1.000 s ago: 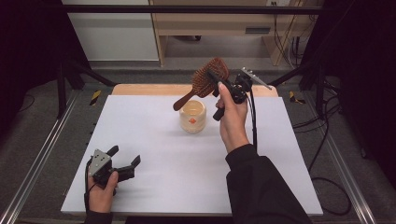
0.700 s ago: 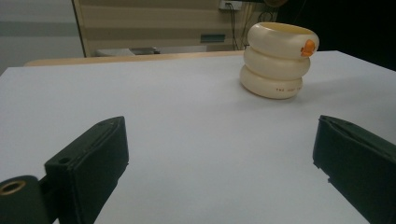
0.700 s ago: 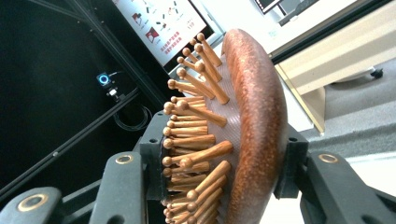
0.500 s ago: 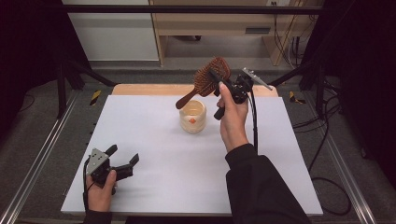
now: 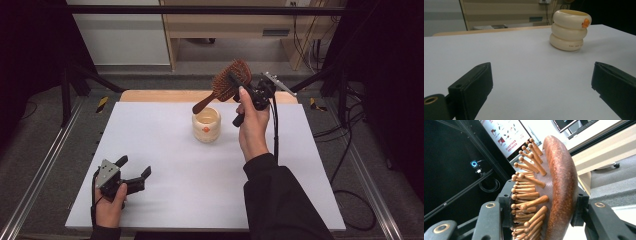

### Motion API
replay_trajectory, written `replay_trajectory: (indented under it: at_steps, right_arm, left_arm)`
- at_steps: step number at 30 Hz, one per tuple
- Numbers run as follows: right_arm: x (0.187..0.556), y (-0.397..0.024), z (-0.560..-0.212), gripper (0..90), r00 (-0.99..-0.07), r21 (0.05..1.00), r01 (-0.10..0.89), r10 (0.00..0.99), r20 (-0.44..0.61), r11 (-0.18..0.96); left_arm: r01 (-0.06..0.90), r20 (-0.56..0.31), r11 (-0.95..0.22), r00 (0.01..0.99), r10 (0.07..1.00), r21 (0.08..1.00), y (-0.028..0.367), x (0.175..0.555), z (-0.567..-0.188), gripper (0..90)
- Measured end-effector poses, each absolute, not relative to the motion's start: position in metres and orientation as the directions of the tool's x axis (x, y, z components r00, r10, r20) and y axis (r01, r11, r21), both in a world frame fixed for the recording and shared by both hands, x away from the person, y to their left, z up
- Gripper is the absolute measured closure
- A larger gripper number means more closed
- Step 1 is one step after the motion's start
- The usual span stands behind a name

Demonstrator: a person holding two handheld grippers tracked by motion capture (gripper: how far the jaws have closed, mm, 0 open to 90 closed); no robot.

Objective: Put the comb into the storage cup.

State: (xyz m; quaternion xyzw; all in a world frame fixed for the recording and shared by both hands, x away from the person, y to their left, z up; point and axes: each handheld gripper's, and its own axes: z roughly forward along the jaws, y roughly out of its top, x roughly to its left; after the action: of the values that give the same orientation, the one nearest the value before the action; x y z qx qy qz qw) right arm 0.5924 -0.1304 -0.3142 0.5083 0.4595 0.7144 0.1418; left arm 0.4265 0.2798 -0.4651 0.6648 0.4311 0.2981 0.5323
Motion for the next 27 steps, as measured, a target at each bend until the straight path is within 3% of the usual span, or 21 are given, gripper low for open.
replay_trajectory:
  at_steps: [27]
  right_arm:
    - [0.591,-0.143,-0.314,50.4,-0.440,0.832,0.251,0.707,0.553,-0.495]
  left_arm:
    - [0.258,-0.049,-0.080,0.459,0.887,0.963,0.277,0.426,-0.466,3.5]
